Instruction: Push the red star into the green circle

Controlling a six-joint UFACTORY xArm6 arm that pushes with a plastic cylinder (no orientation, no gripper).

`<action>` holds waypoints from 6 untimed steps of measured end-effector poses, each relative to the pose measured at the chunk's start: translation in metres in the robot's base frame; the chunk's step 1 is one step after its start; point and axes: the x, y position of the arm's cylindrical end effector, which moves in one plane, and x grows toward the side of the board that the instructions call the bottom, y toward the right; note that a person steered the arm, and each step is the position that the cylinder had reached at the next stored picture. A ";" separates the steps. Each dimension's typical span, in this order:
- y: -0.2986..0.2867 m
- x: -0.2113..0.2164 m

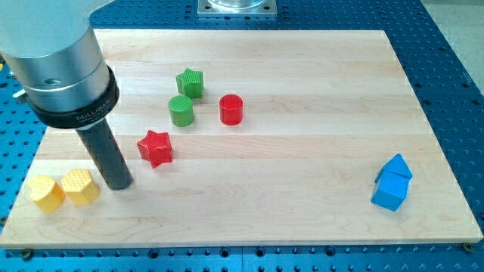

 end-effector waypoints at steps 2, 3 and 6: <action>0.018 -0.001; 0.040 -0.019; 0.115 -0.089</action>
